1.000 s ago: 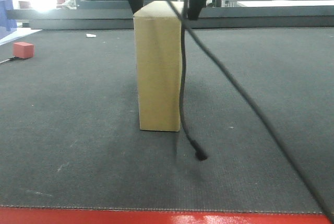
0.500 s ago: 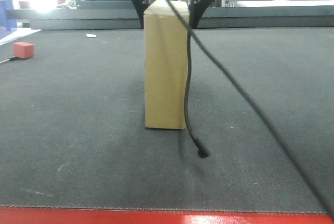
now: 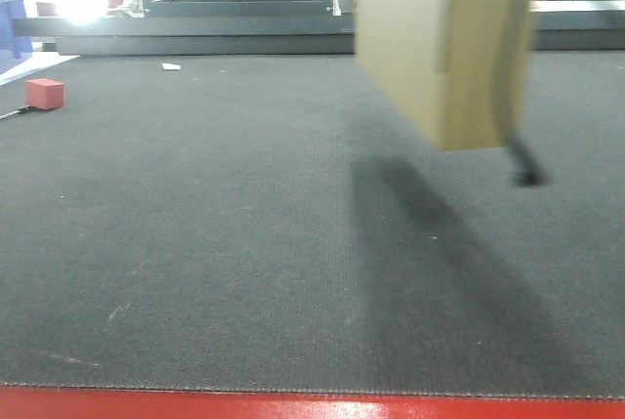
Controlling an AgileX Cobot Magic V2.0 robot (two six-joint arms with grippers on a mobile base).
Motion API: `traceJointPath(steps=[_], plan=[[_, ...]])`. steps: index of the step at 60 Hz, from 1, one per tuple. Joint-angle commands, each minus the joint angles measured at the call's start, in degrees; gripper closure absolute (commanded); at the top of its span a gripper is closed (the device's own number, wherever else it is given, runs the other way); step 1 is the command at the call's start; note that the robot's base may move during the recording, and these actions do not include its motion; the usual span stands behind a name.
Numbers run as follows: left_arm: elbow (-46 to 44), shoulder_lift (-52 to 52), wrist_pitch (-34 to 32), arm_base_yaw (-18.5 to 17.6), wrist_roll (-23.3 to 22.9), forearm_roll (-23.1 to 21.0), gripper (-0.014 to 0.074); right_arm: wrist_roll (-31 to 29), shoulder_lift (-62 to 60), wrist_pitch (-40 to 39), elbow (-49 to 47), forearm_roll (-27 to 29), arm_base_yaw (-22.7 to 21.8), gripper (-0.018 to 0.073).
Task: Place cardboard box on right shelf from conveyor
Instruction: 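Lift the gripped box off the conveyor with the right gripper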
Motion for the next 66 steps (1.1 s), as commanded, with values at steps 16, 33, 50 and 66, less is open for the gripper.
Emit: traceJointPath(steps=[16,33,50,66], plan=[[0.48,-0.76,-4.93,-0.44,0.02,-0.34,0.0713,-4.14,-27.97,-14.62,25.26,1.03,-5.47,0.0401],[0.48,-0.76,-4.93,-0.44,0.02,-0.34,0.0713,-4.14,-47.79,-16.76,38.51,0.37,-5.53,0.0401],[0.48,-0.76,-4.93,-0.44,0.02,-0.34,0.0713,-4.16,-64.22,-16.43,42.92,-0.13,-5.53,0.0401],[0.48,-0.76,-4.93,-0.44,0.02,-0.34,0.0713,-4.16,-71.23,-17.24,42.91,-0.14,-5.53,0.0401]])
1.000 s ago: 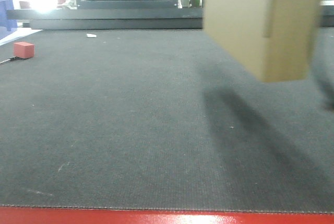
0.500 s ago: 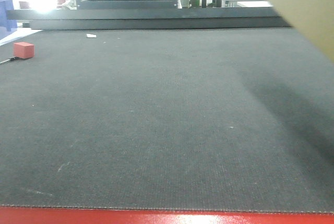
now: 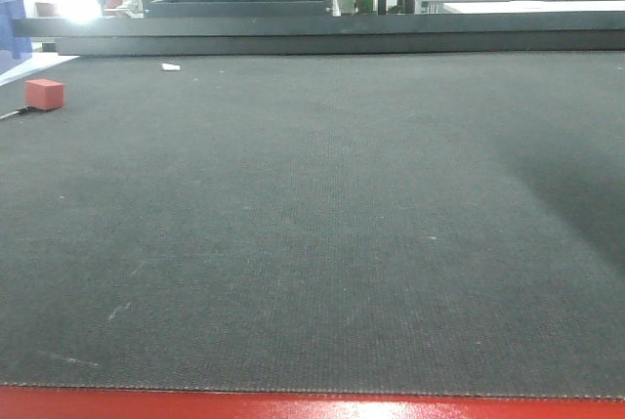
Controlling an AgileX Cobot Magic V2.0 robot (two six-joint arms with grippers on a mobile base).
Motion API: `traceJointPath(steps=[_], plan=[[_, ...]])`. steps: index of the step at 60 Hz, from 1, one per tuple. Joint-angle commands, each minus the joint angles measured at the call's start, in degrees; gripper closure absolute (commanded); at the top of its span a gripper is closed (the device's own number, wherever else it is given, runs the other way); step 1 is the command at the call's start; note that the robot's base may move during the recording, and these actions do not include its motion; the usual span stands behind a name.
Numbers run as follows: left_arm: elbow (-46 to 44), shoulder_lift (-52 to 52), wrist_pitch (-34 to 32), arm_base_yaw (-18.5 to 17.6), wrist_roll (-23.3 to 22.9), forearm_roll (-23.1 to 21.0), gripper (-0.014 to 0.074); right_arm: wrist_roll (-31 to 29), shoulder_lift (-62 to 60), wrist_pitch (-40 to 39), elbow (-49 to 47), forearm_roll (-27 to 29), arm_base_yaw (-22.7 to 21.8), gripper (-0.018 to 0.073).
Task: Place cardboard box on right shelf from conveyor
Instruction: 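Lift the gripped box off the conveyor with the right gripper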
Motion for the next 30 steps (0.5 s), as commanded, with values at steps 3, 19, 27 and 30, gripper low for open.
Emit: traceJointPath(steps=[3,19,27,30], plan=[[0.48,-0.76,-4.93,-0.44,0.02,-0.34,0.0713,-0.68,-0.26,-6.22,-1.34,-1.68,-0.33,0.0401],[0.48,-0.76,-4.93,-0.44,0.02,-0.34,0.0713,-0.68,-0.26,-5.76,-1.34,-1.68,-0.33,0.0401],[0.48,-0.76,-4.93,-0.44,0.02,-0.34,0.0713,-0.68,-0.26,-5.82,-1.34,-1.68,-0.33,0.0401],[0.48,-0.76,-4.93,-0.44,0.02,-0.34,0.0713,-0.68,-0.26,-5.82,-1.34,-1.68,-0.33,0.0401]])
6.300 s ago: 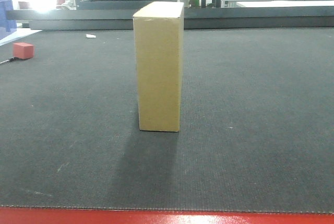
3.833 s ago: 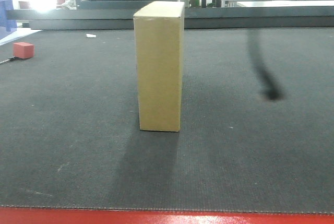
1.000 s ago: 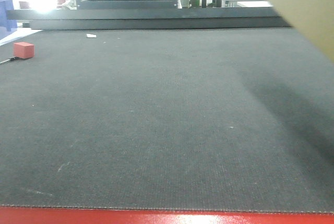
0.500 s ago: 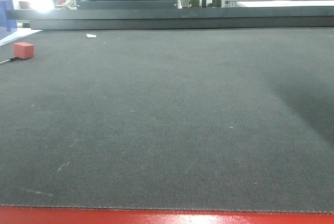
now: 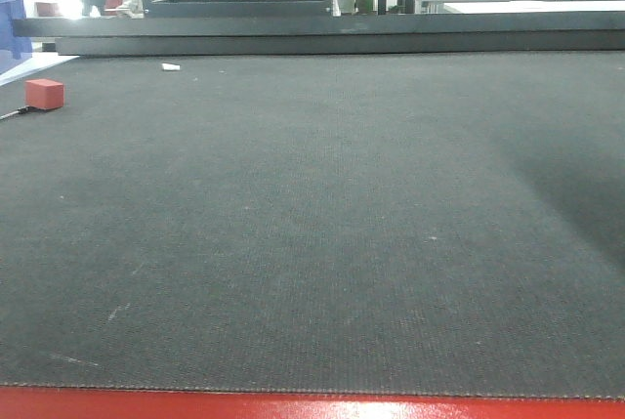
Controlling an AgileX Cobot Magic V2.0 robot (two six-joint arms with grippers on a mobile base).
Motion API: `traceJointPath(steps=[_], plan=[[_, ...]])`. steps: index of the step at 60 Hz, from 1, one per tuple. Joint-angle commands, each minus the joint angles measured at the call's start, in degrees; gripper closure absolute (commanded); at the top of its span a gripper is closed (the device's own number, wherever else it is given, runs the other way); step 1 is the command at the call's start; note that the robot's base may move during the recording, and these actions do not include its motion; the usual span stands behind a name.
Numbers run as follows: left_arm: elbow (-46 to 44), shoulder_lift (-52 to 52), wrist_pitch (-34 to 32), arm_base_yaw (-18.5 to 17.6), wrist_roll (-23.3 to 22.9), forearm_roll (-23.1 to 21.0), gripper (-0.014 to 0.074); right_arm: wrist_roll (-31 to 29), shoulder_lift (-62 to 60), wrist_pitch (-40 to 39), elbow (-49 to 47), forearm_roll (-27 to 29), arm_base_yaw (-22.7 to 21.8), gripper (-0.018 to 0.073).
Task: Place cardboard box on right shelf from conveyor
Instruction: 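Lift the gripped box off the conveyor with the right gripper, then hold the box in the right gripper while the base turns away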
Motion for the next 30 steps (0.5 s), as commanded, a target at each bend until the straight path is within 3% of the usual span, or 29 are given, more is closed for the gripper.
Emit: traceJointPath(steps=[1,30], plan=[[0.48,-0.76,-4.93,-0.44,0.02,-0.34,0.0713,-0.68,0.65,-5.71,-1.45,-1.68,-0.33,0.0401],[0.48,-0.76,-4.93,-0.44,0.02,-0.34,0.0713,-0.68,0.65,-5.71,-1.45,-1.68,-0.33,0.0401]])
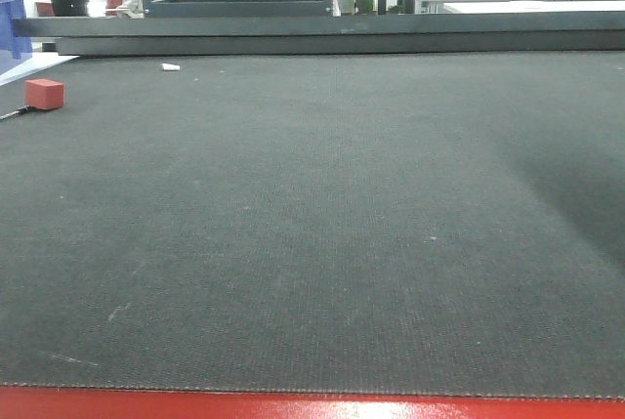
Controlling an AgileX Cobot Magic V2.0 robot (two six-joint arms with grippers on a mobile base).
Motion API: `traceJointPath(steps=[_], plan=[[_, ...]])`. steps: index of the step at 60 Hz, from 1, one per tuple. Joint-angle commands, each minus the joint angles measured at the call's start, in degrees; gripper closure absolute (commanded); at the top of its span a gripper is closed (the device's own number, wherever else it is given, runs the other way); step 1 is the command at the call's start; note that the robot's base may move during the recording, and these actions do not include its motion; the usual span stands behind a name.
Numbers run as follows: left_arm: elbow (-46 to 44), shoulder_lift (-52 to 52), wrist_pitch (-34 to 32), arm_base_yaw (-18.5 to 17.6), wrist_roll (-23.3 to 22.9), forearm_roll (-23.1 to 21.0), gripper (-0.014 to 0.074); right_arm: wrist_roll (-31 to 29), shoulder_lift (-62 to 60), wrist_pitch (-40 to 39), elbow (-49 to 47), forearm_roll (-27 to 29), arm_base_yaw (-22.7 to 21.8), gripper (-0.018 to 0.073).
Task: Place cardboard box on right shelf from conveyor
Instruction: 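Hold the box in the right gripper while the base turns away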
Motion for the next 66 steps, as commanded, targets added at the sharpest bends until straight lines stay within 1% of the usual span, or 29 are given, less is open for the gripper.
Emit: traceJointPath(steps=[1,66], plan=[[0.48,-0.76,-4.93,-0.44,0.02,-0.34,0.0713,-0.68,0.65,-5.71,-1.45,-1.68,-0.33,0.0401],[0.48,-0.76,-4.93,-0.44,0.02,-0.34,0.0713,-0.68,0.65,-5.71,-1.45,-1.68,-0.33,0.0401]])
